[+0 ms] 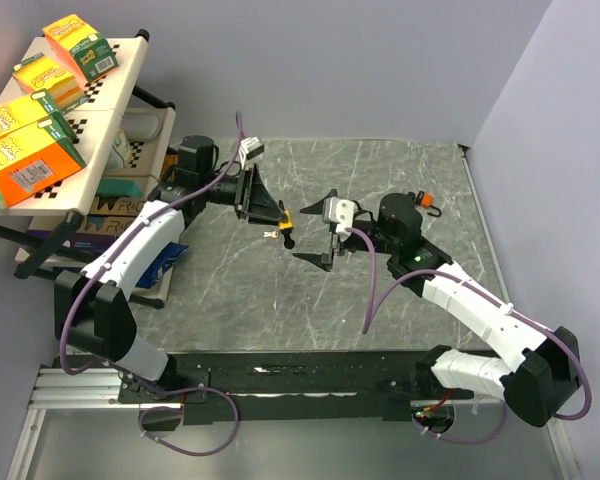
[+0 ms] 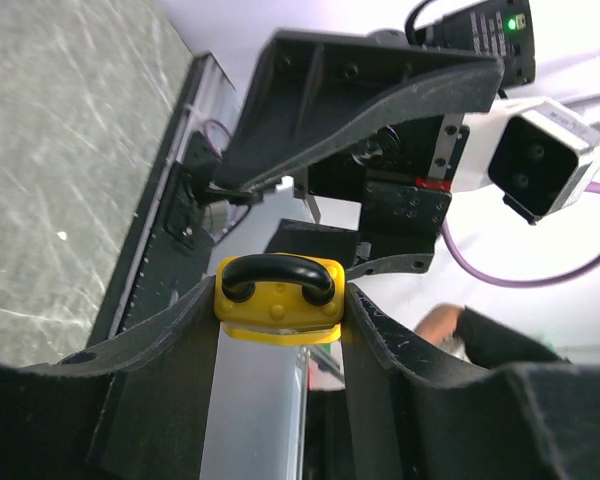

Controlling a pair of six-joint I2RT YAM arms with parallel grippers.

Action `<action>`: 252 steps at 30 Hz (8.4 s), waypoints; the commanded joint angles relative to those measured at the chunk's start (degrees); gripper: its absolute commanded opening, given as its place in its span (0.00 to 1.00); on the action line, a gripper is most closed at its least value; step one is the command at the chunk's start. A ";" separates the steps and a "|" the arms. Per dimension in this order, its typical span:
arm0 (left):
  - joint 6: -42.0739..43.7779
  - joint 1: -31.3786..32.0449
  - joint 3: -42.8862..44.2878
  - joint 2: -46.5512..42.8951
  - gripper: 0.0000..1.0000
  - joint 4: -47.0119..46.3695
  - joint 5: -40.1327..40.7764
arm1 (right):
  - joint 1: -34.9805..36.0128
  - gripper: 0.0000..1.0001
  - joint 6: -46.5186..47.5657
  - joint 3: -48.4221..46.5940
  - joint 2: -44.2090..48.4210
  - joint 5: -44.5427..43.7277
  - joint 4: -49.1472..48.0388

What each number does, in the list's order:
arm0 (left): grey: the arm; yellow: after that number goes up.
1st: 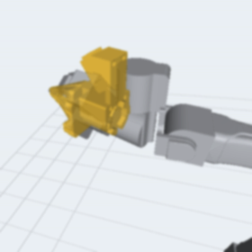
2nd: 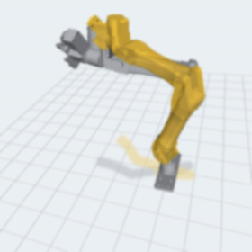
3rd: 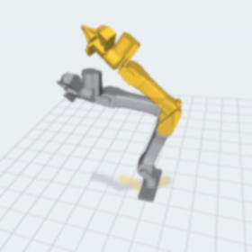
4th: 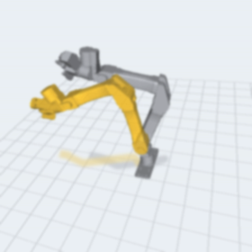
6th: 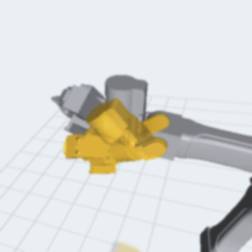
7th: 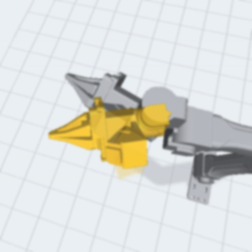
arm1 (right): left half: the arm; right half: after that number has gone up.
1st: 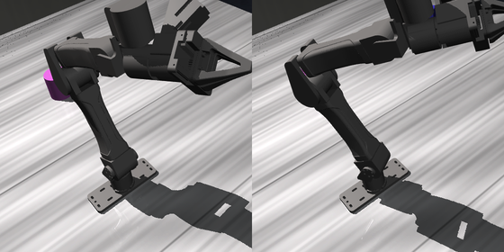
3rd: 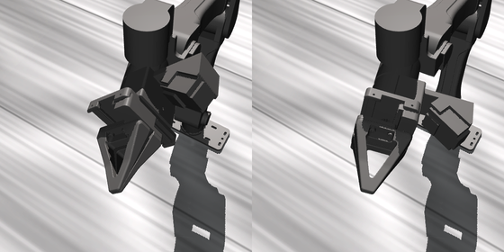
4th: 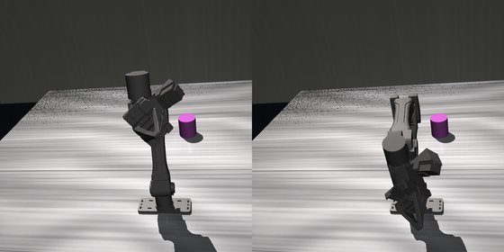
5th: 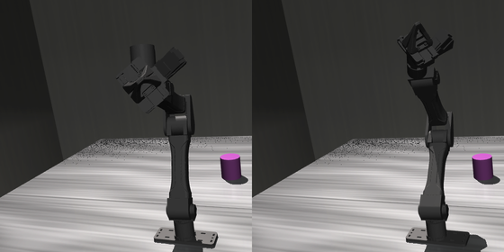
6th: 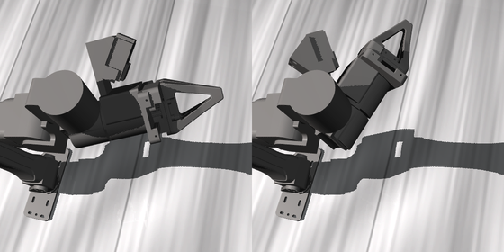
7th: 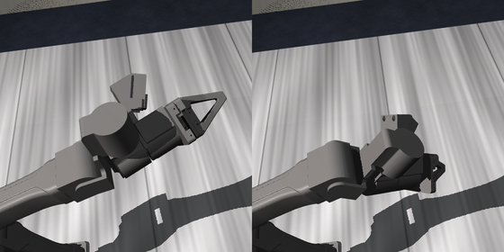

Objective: Lock with the key
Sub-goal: Adjust the lock, then place the lock at the center of the board, then pick up the lock from the center of the board.

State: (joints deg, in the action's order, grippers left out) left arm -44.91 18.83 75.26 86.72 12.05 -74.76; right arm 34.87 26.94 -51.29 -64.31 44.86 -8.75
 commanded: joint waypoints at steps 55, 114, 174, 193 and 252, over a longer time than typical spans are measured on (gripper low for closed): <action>5.26 5.87 4.19 1.00 0.01 4.81 -6.71 | 4.77 0.60 11.56 -1.18 2.09 1.19 -4.60; 33.48 1.74 23.61 23.38 0.01 35.31 67.28 | -14.04 0.89 -3.04 1.98 5.34 -12.34 19.30; 36.90 -1.25 30.30 16.84 0.96 26.89 67.64 | -20.55 0.98 -24.82 -28.34 -36.48 -30.60 37.85; 35.85 -2.48 27.83 16.82 0.96 25.92 60.61 | -20.20 0.95 -26.41 -34.75 -47.30 -33.26 39.60; 37.35 -8.46 12.38 3.56 0.96 2.82 21.60 | -15.27 0.00 -12.62 -20.70 -13.48 -1.81 21.76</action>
State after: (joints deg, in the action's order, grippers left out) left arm -9.10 10.76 91.29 95.98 25.21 -43.07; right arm 20.05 8.99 -74.98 -86.13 32.18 18.74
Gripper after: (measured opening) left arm 0.966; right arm 0.655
